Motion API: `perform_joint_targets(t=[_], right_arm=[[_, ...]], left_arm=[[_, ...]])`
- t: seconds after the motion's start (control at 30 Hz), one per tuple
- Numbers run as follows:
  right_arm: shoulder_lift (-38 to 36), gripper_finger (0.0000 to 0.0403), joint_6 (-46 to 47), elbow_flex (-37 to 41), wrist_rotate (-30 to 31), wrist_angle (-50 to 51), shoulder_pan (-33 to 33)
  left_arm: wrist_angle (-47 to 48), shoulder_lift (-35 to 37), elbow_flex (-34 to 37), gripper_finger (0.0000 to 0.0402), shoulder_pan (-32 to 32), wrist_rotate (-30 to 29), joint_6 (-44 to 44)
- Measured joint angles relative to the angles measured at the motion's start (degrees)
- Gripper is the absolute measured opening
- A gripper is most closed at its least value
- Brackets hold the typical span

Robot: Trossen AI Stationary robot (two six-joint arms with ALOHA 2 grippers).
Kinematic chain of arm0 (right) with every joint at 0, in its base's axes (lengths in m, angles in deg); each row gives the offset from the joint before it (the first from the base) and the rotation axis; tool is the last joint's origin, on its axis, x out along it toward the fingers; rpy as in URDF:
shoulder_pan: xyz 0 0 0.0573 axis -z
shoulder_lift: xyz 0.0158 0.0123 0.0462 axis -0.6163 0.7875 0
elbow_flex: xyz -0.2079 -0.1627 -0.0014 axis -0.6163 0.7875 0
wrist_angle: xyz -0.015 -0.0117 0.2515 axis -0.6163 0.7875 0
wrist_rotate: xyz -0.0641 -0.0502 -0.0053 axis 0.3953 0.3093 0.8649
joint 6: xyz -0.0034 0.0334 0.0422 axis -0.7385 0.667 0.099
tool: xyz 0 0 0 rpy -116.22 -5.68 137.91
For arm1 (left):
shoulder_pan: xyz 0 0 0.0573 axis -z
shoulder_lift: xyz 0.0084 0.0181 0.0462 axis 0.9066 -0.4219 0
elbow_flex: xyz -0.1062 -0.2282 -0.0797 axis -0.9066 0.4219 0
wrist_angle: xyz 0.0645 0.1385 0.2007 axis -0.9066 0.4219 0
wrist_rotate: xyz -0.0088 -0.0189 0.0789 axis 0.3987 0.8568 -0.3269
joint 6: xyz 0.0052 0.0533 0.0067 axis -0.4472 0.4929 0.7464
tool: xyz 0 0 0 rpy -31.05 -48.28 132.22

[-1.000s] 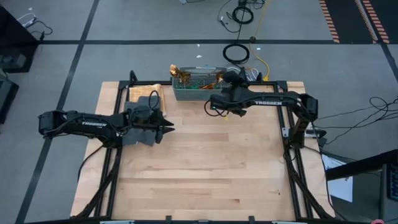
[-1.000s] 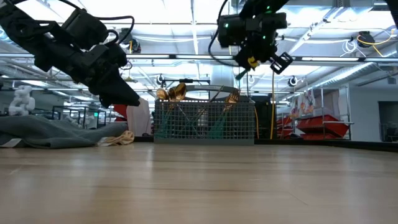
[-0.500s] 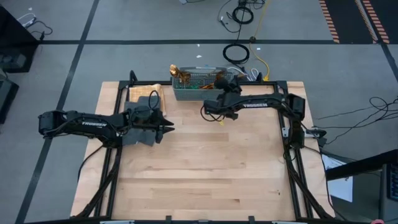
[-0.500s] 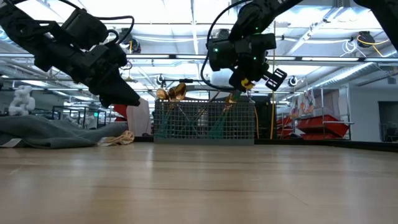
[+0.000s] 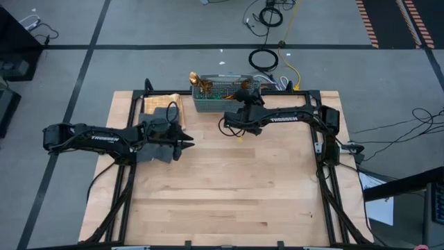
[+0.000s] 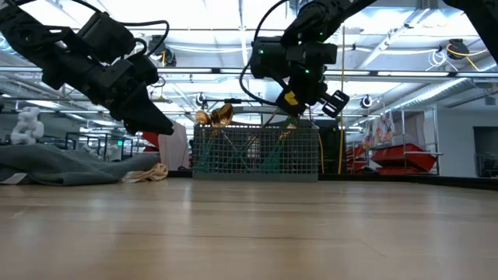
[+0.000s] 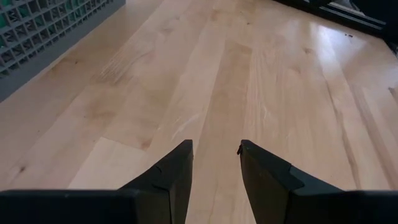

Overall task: Sort silverware
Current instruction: Put the green fork into the silverware basket

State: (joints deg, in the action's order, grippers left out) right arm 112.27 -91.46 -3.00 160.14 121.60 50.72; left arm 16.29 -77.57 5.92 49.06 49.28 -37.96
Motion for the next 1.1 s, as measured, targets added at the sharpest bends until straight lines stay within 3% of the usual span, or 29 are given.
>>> perform_joint_targets(t=[0.3,0.43,0.73,1.1], right_arm=[[1.0,0.0000,-21.5,0.0,-7.8,-16.0,0.1],[1.2,0.0000,-26.1,0.0,-10.2,-22.8,0.5],[1.2,0.0018,-25.7,0.0,-11.6,-26.1,1.3],[1.2,0.0134,-18.6,0.0,-12.8,-23.2,2.0]], left_arm=[[0.7,0.0,0.0,0.0139,0.0,0.0,1.3],[1.6,0.0,0.0,0.0139,0.0,0.0,1.6],[1.8,0.0,0.0,0.0139,0.0,0.0,1.5],[1.8,0.0,0.0,0.0139,0.0,0.0,1.3]])
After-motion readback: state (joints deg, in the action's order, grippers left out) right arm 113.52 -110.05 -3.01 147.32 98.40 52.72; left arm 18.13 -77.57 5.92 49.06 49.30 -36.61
